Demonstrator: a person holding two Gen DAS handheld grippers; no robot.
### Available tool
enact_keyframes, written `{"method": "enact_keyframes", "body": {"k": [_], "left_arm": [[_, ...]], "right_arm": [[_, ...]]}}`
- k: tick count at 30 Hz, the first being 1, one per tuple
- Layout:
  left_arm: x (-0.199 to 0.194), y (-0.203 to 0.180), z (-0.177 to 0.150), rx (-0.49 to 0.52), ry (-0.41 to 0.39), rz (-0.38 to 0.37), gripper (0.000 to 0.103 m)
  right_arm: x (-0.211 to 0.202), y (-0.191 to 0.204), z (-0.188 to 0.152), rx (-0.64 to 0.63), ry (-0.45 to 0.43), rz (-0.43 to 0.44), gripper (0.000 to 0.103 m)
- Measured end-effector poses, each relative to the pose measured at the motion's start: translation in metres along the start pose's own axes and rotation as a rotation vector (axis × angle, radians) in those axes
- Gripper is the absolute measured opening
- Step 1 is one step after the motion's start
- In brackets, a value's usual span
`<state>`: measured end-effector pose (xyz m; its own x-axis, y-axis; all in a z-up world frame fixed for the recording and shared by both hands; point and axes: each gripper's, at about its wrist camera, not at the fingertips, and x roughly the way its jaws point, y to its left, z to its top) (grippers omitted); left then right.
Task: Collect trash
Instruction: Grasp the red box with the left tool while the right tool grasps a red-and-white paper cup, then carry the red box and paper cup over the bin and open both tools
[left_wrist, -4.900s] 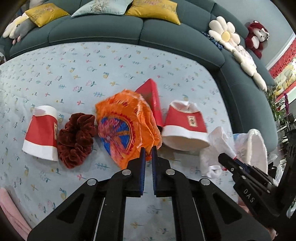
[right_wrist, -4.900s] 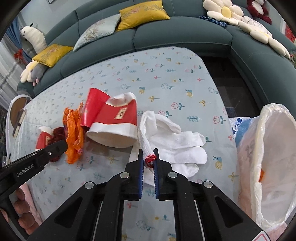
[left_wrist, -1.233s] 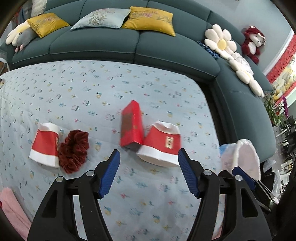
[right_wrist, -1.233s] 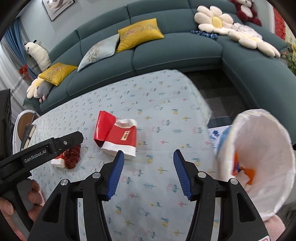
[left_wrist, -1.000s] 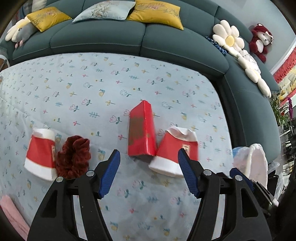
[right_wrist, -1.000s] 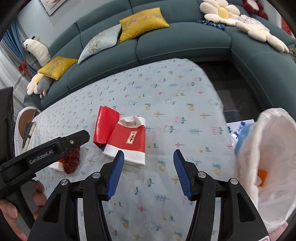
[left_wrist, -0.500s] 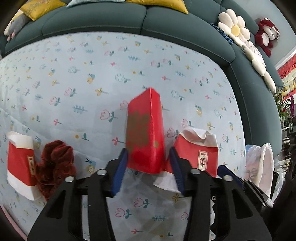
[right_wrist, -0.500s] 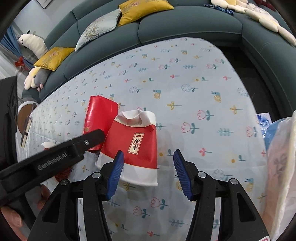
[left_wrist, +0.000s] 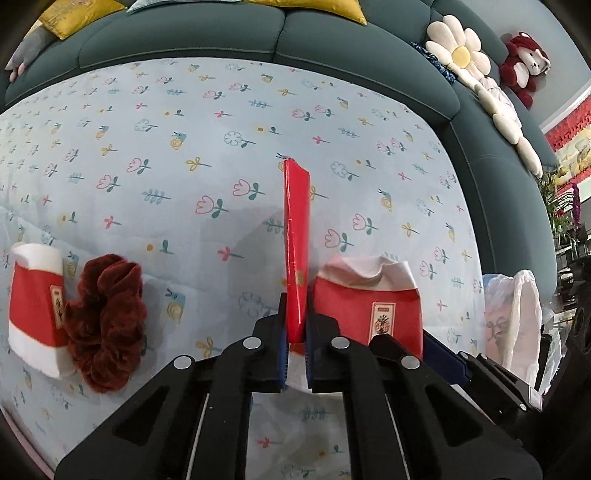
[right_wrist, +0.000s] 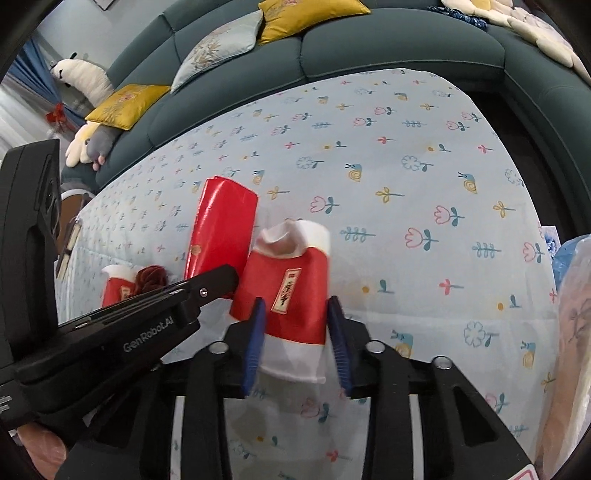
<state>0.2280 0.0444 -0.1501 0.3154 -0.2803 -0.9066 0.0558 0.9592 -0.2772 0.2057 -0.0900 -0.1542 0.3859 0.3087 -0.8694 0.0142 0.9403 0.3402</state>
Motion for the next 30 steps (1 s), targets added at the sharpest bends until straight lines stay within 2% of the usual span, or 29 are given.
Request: {"method": "enact_keyframes", "body": {"k": [4, 15, 30], "left_arm": [[-0.013, -0.008, -0.007, 0.01, -0.016, -0.007, 0.006], [-0.05, -0.053, -0.029, 0.058, -0.065, -0.038, 0.006], [-0.087, -0.167, -0.068, 0.244, -0.103, -0.118, 0.006]], "right_arm": [[-0.018, -0.001, -0.006, 0.003, -0.029, -0.002, 0.021], [-0.085, -0.018, -0.026, 0.008, -0.138, -0.04, 0.021], [-0.192, -0.098, -0.056, 0.13, -0.326, -0.148, 0.021]]}}
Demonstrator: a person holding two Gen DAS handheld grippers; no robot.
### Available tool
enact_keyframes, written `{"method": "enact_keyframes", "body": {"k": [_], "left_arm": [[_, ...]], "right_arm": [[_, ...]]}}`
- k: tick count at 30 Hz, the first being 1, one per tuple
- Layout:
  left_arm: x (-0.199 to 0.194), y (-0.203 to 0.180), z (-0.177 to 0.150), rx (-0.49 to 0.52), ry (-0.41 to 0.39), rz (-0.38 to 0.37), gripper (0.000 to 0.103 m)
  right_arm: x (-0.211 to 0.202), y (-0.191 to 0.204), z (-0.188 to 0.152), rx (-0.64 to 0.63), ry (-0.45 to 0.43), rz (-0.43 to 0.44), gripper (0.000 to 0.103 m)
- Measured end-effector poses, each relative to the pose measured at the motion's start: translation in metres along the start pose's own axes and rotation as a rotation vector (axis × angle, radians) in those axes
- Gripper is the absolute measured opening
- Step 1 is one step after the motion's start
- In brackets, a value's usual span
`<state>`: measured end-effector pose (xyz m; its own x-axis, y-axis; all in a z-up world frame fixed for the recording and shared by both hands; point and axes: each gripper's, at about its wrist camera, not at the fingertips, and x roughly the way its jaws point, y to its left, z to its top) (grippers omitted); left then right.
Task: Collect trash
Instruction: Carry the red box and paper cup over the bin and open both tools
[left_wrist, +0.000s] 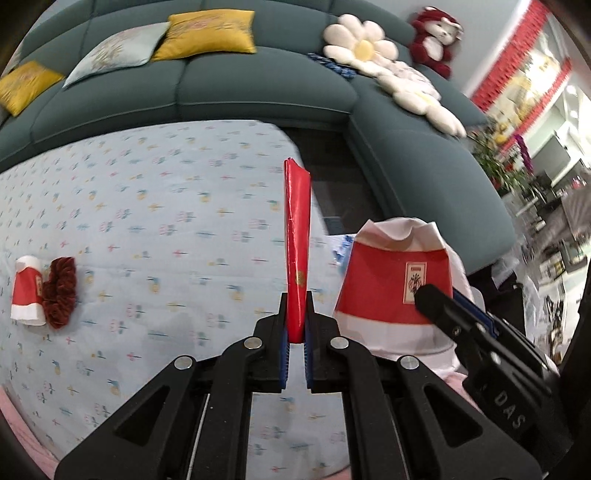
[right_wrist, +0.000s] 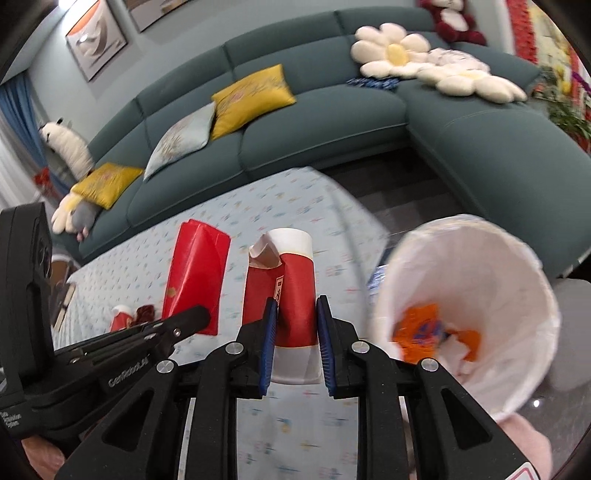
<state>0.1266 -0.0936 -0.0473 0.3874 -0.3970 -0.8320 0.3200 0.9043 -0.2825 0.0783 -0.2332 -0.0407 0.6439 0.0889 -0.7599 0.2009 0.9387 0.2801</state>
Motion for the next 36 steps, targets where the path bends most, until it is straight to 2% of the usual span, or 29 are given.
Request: {"method": "enact_keyframes", "body": {"k": [13, 26, 30, 33, 36], "left_arm": [[0.008, -0.087, -0.011, 0.151, 0.022, -0.061, 0.006], [0.026, -0.137, -0.016, 0.216, 0.077, -0.144, 0.006], [0.031, -0.143, -0.017, 0.218, 0.084, -0.152, 0.013], [0.032, -0.144, -0.018, 0.212, 0.079, -0.144, 0.022], [0.033, -0.142, -0.019, 0.209, 0.083, -0.133, 0.023]], "right_arm": [[-0.046, -0.091, -0.006, 0.133, -0.088, -0.098, 0.021], [-0.062, -0.138, -0.015, 0.208, -0.111, -0.149, 0.021], [-0.063, -0.146, -0.017, 0.222, -0.111, -0.157, 0.021], [-0.062, -0.149, -0.017, 0.229, -0.107, -0.16, 0.021], [-0.06, -0.149, -0.017, 0.233, -0.104, -0.161, 0.021]]}}
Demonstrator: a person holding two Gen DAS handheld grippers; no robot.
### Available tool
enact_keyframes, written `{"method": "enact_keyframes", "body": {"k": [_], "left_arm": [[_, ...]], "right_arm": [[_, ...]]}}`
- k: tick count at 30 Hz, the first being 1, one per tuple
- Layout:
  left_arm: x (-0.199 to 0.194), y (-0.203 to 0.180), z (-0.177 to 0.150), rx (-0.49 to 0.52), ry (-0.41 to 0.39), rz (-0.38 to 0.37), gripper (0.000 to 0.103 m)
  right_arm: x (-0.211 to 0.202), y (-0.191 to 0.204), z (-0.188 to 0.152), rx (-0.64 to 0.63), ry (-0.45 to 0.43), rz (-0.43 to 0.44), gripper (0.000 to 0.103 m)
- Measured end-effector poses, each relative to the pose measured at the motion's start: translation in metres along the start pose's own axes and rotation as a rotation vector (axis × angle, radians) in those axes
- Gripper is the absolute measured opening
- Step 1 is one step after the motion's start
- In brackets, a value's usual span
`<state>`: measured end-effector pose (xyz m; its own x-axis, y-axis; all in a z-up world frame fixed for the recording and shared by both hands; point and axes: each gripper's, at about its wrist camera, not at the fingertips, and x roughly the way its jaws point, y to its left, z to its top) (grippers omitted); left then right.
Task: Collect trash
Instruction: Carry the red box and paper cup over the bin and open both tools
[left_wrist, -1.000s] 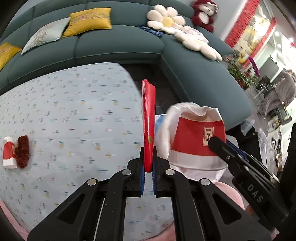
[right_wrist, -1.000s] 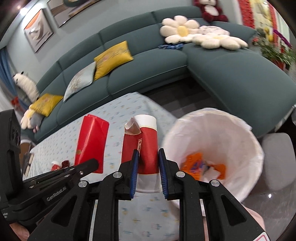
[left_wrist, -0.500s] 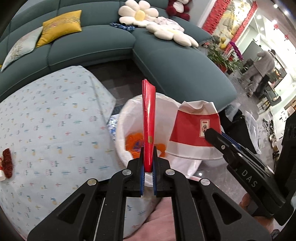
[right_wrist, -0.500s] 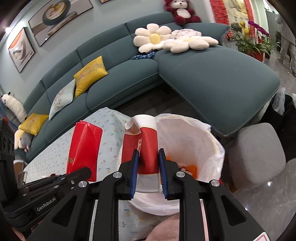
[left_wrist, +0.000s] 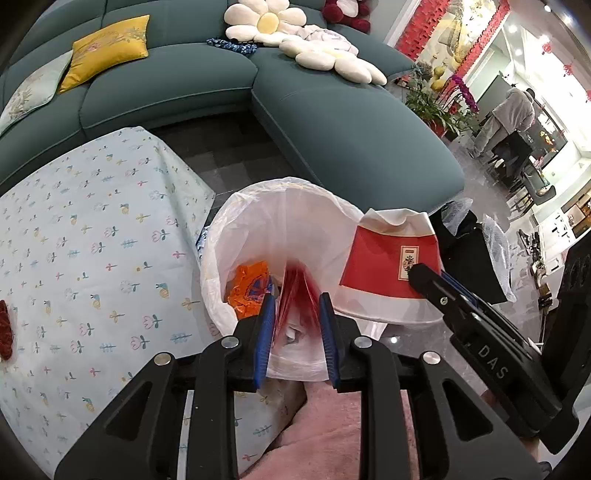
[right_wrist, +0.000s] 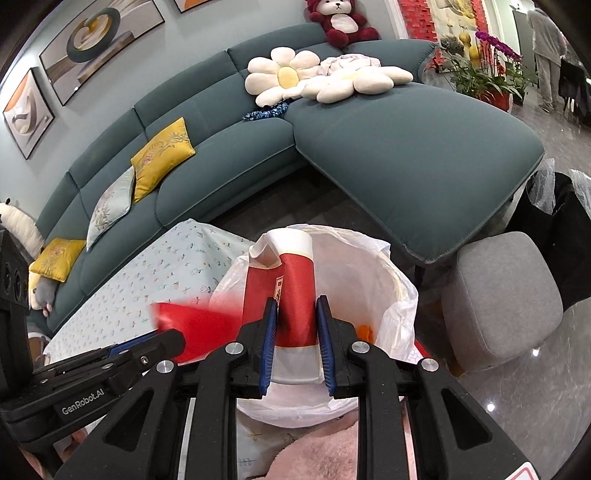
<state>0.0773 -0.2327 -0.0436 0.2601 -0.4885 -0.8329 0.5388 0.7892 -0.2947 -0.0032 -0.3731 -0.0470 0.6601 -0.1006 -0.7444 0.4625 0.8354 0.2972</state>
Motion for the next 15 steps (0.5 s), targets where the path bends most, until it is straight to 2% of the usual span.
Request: {"method": "enact_keyframes", "body": {"k": [15], "left_arm": [[-0.009, 0.022, -0.001, -0.056, -0.015, 0.027, 0.023]], "right_arm": [[0.005, 0.008, 0.001, -0.017, 0.01, 0.005, 0.021]]}}
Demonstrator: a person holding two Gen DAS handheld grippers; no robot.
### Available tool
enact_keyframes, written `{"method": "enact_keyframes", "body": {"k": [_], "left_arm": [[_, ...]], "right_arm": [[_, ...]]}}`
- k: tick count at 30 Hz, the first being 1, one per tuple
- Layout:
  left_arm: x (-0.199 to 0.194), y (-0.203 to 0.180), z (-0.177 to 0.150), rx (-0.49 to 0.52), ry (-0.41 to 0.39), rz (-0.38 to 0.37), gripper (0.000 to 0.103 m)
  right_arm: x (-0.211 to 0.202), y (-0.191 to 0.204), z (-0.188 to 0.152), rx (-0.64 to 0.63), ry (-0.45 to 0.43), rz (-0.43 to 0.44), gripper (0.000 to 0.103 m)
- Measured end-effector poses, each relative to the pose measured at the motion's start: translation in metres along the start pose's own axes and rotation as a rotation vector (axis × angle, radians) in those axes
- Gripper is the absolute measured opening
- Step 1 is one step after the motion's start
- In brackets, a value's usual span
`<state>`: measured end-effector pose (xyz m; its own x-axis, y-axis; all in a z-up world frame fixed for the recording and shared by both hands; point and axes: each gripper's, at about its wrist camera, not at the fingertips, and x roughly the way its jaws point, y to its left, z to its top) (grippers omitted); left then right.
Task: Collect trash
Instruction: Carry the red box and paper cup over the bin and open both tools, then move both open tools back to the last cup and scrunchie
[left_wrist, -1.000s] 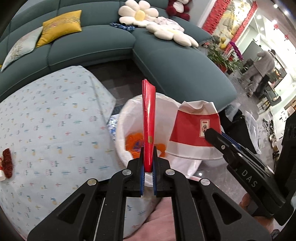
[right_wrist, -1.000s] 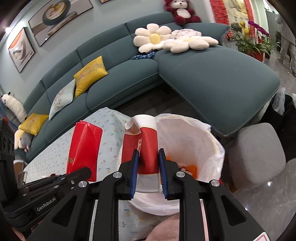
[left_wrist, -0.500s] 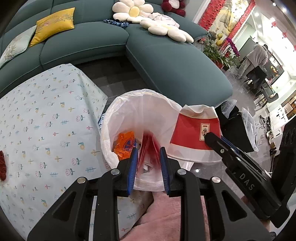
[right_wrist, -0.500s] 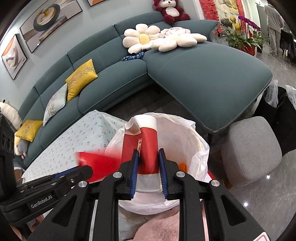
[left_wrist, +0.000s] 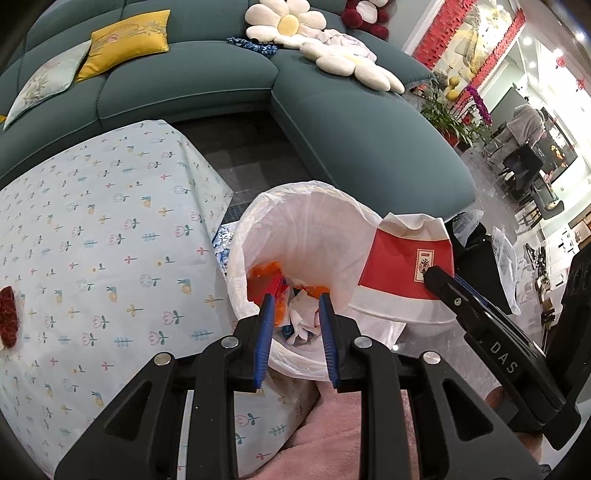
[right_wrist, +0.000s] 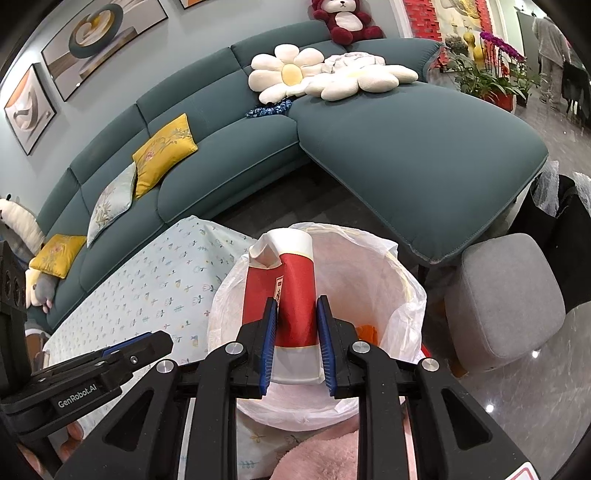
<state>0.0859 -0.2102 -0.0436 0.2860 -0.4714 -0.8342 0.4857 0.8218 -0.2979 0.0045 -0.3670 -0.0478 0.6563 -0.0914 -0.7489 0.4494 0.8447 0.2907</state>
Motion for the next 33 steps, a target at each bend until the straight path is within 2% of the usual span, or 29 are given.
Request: {"method": "enact_keyframes", "body": {"k": [13, 14, 16, 19, 24, 33], "left_arm": [[-0.005, 0.01, -0.001, -0.012, -0.01, 0.023, 0.024], [-0.006, 0.011, -0.001, -0.013, -0.01, 0.027, 0.025], [-0.008, 0.013, -0.001, -0.015, -0.018, 0.039, 0.034], [-0.01, 0.017, -0.001, -0.021, -0.03, 0.055, 0.042], [-0.015, 0.025, -0.002, -0.038, -0.039, 0.059, 0.042], [-0.035, 0.055, -0.011, -0.084, -0.076, 0.099, 0.053]], "right_arm": [[0.009, 0.015, 0.002, -0.032, 0.008, 0.004, 0.025], [0.009, 0.017, 0.003, -0.032, 0.009, 0.004, 0.026], [0.009, 0.02, 0.003, -0.03, 0.006, 0.005, 0.035], [0.007, 0.024, 0.003, -0.037, -0.001, 0.007, 0.039], [0.004, 0.031, 0.003, -0.037, -0.005, 0.003, 0.047], [0.002, 0.07, -0.003, -0.1, -0.002, 0.031, 0.056]]}}
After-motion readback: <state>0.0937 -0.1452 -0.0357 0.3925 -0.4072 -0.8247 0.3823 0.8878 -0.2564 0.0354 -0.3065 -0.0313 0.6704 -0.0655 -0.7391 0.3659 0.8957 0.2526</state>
